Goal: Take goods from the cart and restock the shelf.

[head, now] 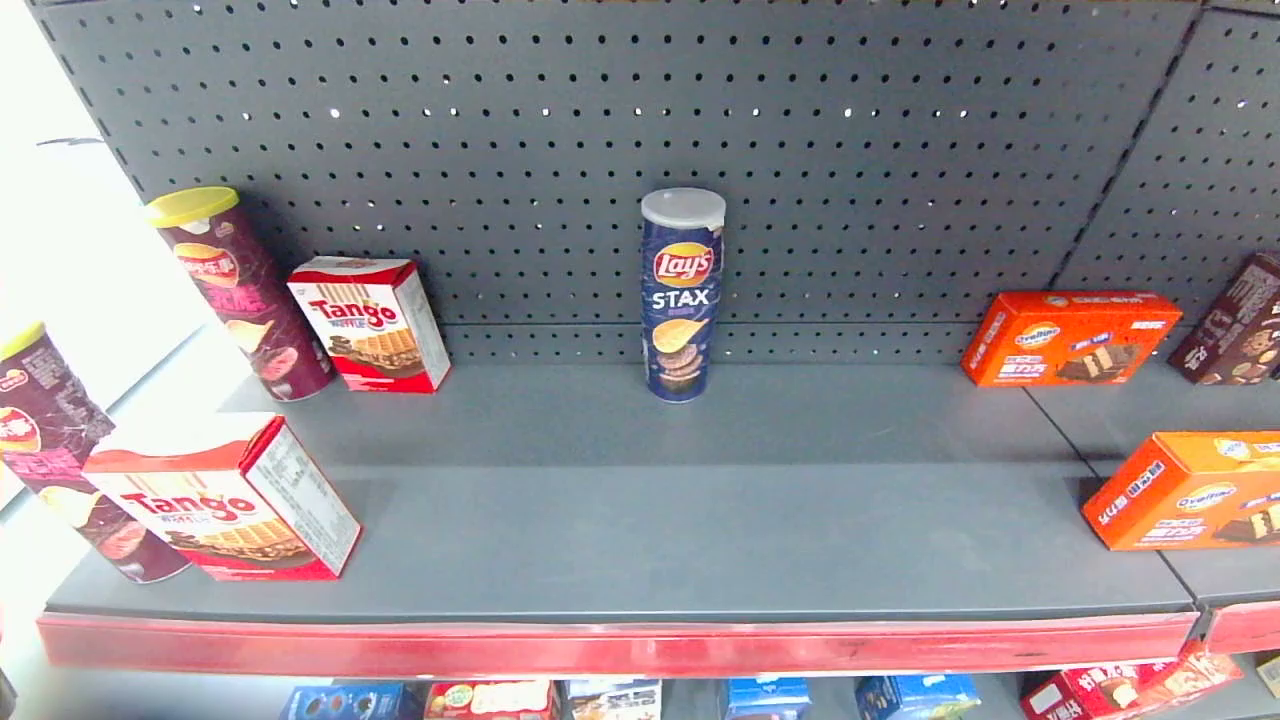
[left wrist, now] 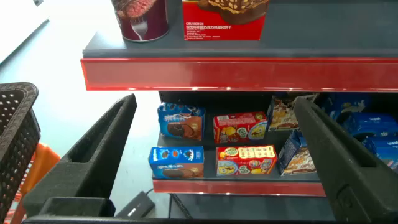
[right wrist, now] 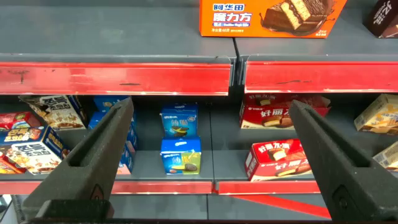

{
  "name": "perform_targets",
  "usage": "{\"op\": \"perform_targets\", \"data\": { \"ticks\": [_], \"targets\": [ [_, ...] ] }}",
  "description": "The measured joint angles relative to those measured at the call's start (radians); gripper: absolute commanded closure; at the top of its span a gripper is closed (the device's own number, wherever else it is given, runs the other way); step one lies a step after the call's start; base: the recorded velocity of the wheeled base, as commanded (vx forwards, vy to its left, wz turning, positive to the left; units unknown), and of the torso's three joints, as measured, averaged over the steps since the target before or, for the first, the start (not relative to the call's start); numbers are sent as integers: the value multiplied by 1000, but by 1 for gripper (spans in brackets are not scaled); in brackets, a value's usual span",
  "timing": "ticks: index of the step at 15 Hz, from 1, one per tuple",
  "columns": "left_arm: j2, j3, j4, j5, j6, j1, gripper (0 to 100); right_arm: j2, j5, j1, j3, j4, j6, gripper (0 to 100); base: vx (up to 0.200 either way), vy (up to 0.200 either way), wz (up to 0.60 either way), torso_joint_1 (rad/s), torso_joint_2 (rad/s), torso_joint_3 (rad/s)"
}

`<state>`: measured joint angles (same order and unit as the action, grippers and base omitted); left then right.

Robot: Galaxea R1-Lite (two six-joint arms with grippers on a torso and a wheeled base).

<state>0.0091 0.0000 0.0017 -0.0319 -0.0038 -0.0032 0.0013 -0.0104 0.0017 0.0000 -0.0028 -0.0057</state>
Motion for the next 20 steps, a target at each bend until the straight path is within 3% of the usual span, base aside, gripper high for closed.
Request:
{"op": "perform_targets", "data": {
  "ticks": [3, 13, 20],
  "targets": [
    [0, 0, 0, 0, 0, 0, 0, 0, 0, -1, 0, 0, 0, 0, 0, 0, 0, 0, 0, 0],
    [0, 0, 0, 0, 1, 0, 0, 0, 1, -2, 0, 0, -1, 0, 0, 0, 600, 5, 4, 1],
    [0, 0, 0, 2, 2, 1, 0, 0, 0, 0, 0, 0, 1, 0, 0, 0, 0, 0, 0, 0]
  ]
}}
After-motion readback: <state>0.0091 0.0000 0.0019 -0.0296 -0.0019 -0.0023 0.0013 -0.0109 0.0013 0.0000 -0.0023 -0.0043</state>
